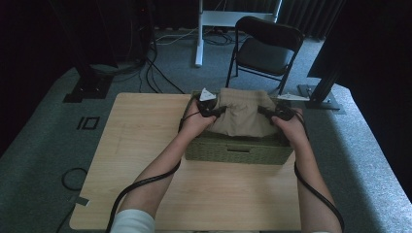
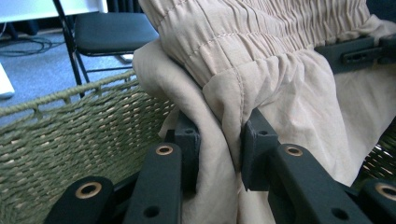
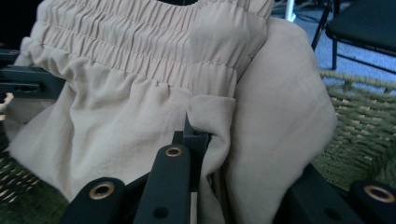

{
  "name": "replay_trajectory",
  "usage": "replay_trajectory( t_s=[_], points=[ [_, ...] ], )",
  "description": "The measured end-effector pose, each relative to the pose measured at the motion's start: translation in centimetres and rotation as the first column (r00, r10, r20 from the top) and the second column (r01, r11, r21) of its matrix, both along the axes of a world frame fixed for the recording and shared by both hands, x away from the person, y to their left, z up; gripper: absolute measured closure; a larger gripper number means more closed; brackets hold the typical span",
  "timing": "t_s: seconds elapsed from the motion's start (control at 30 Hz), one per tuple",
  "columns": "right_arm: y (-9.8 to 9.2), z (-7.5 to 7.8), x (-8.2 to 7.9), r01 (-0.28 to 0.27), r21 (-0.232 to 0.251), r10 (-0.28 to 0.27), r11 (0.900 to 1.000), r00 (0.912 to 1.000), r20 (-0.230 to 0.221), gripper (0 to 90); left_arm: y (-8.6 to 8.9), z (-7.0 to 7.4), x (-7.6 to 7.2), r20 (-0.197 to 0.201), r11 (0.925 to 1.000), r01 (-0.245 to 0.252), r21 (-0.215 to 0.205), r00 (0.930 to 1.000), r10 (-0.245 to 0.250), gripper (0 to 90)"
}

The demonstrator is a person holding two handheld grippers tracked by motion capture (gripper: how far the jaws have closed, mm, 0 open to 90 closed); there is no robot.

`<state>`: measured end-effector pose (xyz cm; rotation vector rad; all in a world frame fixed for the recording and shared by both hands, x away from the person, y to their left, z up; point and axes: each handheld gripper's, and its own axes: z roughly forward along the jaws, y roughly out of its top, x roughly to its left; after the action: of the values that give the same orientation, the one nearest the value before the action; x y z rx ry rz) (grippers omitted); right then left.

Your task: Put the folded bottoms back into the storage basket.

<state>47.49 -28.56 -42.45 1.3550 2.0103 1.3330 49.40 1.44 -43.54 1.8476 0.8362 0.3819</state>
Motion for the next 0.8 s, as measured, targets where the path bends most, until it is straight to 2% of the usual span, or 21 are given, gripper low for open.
replay_trajectory(
  t_s=[0.23,0.33,0.43,0.6,0.67,0.8],
  points=[
    [0.5,-2.1,1.4,0.018,-0.026,-0.019,0.999,0.999,-0.04,77.1,-0.2,-1.8,1.2,-0.046,0.999,-0.024,0.036,0.9986,0.026,73.6],
    [0.6,-2.8,1.9,0.019,-0.039,-0.022,0.999,0.9976,-0.066,77.0,-0.2,-2.7,1.6,-0.084,0.9988,-0.033,0.037,0.9958,0.036,73.6],
    [0.9,-3.6,2.4,0.021,-0.059,-0.026,0.998,0.9956,-0.09,76.9,-0.3,-3.4,1.9,-0.103,0.998,-0.041,0.048,0.9936,0.046,73.6],
    [1.2,-4.9,3.3,0.027,-0.076,-0.037,0.997,0.9899,-0.137,77.0,-0.7,-4.2,2.4,-0.13,0.9938,-0.054,0.097,0.9893,0.066,73.7],
    [1.3,-5.4,3.6,0.024,-0.101,-0.039,0.995,0.9887,-0.145,76.9,-0.9,-4.5,2.6,-0.144,0.9929,-0.047,0.109,0.9876,0.063,73.7],
    [1.3,-6.0,4.1,0.03,-0.106,-0.049,0.994,0.9822,-0.181,76.9,-1.0,-5.2,3.1,-0.172,0.9916,-0.053,0.118,0.9824,0.073,73.7]
  ],
)
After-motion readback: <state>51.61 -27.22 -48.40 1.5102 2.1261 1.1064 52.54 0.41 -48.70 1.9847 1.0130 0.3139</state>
